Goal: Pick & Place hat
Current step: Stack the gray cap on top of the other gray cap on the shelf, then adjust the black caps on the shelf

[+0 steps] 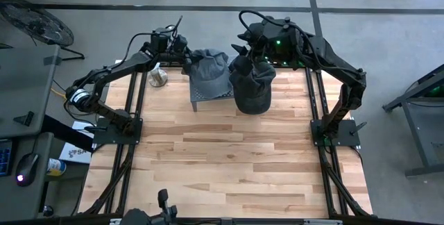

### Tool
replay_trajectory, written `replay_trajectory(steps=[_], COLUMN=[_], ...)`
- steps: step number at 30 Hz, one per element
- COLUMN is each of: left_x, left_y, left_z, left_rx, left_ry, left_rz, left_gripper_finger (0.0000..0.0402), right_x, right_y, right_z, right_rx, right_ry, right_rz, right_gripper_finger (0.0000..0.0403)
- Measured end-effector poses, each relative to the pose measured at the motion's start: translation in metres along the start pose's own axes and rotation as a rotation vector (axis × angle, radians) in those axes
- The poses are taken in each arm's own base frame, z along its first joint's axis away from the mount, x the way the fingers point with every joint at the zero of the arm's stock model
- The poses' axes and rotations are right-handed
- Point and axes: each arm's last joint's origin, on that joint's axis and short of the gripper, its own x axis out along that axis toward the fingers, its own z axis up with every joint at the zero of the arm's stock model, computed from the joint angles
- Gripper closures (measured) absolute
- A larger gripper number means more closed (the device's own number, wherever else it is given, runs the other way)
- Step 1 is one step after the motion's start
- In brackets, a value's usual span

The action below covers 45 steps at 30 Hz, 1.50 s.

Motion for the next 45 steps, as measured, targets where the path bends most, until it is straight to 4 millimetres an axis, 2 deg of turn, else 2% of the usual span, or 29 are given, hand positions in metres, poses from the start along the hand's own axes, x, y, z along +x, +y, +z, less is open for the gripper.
replay_trajectory(steps=[10,17,21,25,33,38,41,45], left_x=[-0.006,-0.020,-0.029,-0.042,-0.076,-0.095,-0.093,-0.080], left_y=[-0.005,-0.015,-0.022,-0.030,-0.053,-0.066,-0.076,-0.091], left_z=[0.007,0.018,0.024,0.031,0.049,0.057,0.060,0.060], left_rx=[0.024,0.060,0.093,0.134,0.252,0.259,0.221,0.195], left_ry=[-0.035,-0.085,-0.116,-0.153,-0.274,-0.346,-0.366,-0.373], left_rz=[-0.004,-0.007,-0.009,0.017,0.072,0.048,-0.048,-0.155], left_gripper_finger=[0.0200,0.0140,0.0131,0.0130,0.0130,0.0131,0.0138,0.0155], right_x=[0.001,0.001,0.002,0.004,0.006,0.005,0.008,0.014], right_y=[-0.003,-0.003,-0.004,-0.012,-0.033,-0.035,-0.030,-0.016], right_z=[-0.002,-0.002,-0.004,-0.008,-0.030,-0.045,-0.059,-0.077], right_rx=[0.022,0.021,0.041,0.151,0.336,0.370,0.351,0.281], right_ry=[0.023,0.026,0.037,0.082,0.294,0.433,0.535,0.624], right_rz=[0.012,0.011,0.004,-0.027,-0.139,-0.157,-0.179,-0.225], right_gripper_finger=[0.0237,0.0237,0.0237,0.0237,0.0237,0.0237,0.0237,0.0237])
